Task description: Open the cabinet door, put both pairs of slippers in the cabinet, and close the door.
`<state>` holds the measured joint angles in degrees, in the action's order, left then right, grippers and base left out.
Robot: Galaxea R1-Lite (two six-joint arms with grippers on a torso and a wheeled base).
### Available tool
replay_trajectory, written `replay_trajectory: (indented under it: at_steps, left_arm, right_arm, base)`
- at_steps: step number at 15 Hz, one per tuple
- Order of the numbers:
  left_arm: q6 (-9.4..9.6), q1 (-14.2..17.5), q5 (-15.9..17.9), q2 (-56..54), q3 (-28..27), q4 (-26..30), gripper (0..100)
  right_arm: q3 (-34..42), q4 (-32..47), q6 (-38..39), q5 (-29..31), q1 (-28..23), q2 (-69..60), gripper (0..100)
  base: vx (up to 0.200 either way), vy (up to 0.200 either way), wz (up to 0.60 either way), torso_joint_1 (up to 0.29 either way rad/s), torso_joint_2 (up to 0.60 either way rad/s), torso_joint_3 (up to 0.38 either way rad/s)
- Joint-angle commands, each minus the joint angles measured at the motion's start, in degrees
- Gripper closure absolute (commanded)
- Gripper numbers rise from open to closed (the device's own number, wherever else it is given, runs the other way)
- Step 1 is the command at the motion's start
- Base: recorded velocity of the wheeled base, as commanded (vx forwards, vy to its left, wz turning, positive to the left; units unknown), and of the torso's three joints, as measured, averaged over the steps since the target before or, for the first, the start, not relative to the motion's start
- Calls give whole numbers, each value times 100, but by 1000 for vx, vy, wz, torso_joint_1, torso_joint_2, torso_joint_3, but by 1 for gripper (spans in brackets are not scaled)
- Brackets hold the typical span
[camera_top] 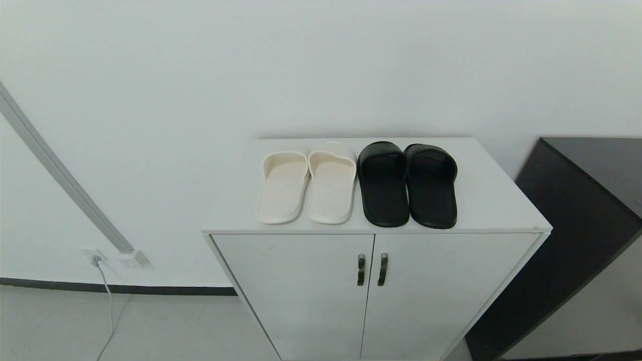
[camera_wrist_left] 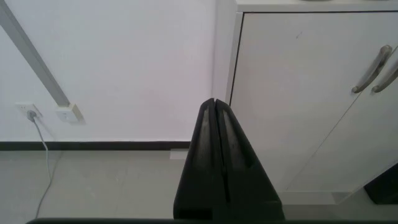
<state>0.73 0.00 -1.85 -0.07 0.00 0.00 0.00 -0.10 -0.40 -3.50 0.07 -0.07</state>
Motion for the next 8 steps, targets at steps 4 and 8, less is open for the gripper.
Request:
replay_trajectory:
  at_steps: [4, 8]
  left_arm:
    - [15, 0, -8, 7, 0, 0, 100]
    - [15, 0, -8, 7, 0, 0, 100]
  right_arm:
    - [0, 1, -4, -10, 1, 7, 0]
    - [0, 1, -39, -107, 1, 7, 0]
  base:
    - [0, 0, 0, 0, 0, 0]
    - [0, 0, 0, 0, 0, 0]
